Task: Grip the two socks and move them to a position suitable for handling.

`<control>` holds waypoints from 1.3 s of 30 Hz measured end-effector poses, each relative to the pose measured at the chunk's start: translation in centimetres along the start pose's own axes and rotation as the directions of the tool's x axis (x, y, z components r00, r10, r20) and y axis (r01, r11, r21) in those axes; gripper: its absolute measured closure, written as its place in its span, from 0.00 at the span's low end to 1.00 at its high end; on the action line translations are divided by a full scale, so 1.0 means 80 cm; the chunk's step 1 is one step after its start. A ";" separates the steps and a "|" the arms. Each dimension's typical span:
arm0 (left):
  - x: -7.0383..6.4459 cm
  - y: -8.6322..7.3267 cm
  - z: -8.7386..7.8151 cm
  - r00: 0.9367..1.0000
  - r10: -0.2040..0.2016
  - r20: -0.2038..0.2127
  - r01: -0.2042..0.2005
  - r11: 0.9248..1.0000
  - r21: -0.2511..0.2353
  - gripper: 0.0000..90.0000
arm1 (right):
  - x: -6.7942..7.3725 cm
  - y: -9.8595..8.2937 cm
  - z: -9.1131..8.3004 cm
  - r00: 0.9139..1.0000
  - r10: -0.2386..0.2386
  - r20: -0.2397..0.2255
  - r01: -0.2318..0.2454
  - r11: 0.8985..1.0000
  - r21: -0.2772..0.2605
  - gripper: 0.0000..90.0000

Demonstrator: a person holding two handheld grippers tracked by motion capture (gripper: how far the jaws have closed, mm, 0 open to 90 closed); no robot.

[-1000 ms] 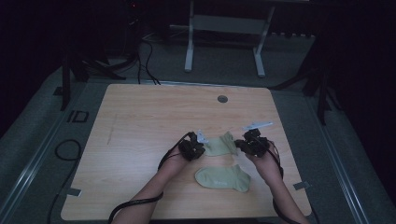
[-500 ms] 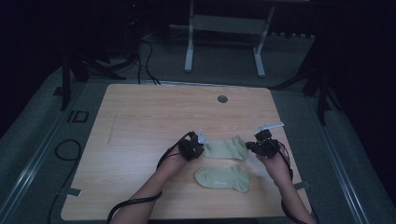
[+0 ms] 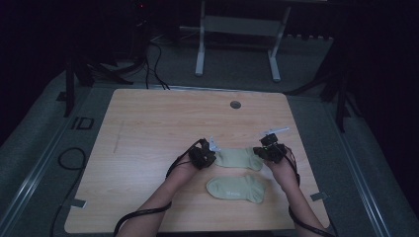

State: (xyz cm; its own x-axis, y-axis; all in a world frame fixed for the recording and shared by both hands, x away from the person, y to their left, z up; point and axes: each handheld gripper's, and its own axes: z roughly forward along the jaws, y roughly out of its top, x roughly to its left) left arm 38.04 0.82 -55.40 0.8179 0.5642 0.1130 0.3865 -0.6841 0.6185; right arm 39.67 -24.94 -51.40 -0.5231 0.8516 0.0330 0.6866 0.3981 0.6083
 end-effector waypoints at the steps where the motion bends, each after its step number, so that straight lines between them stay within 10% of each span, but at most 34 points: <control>1: 0.000 0.000 0.000 1.000 0.000 0.001 0.000 1.000 0.001 0.99 | 0.000 0.001 0.006 1.000 -0.004 0.002 0.004 1.000 0.010 1.00; 8: 0.002 0.001 0.000 1.000 0.003 0.000 -0.003 1.000 0.010 0.99 | -0.006 -0.004 0.040 1.000 0.008 0.028 -0.010 0.997 0.079 1.00; 21: 0.003 0.003 0.001 0.999 -0.034 0.019 0.034 0.999 0.003 0.99 | -0.015 -0.005 0.037 0.999 0.043 0.025 -0.045 0.997 0.064 0.91; 27: -0.002 0.009 -0.006 0.994 -0.099 0.036 0.100 0.995 -0.017 0.66 | -0.018 -0.006 0.026 0.997 0.067 0.032 -0.068 0.997 0.031 0.71; 39: -0.003 0.003 -0.039 0.989 -0.134 0.068 0.136 0.991 -0.014 0.41 | -0.010 -0.020 -0.003 0.999 0.024 -0.045 -0.023 1.000 0.018 0.60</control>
State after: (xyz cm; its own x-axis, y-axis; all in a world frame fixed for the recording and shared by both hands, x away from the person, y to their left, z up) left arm 36.61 1.95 -52.83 0.7857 0.6181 -0.0244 0.4876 -0.5947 0.6392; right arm 38.85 -26.35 -52.24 -0.5288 0.8447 0.0826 0.7074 0.3848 0.5928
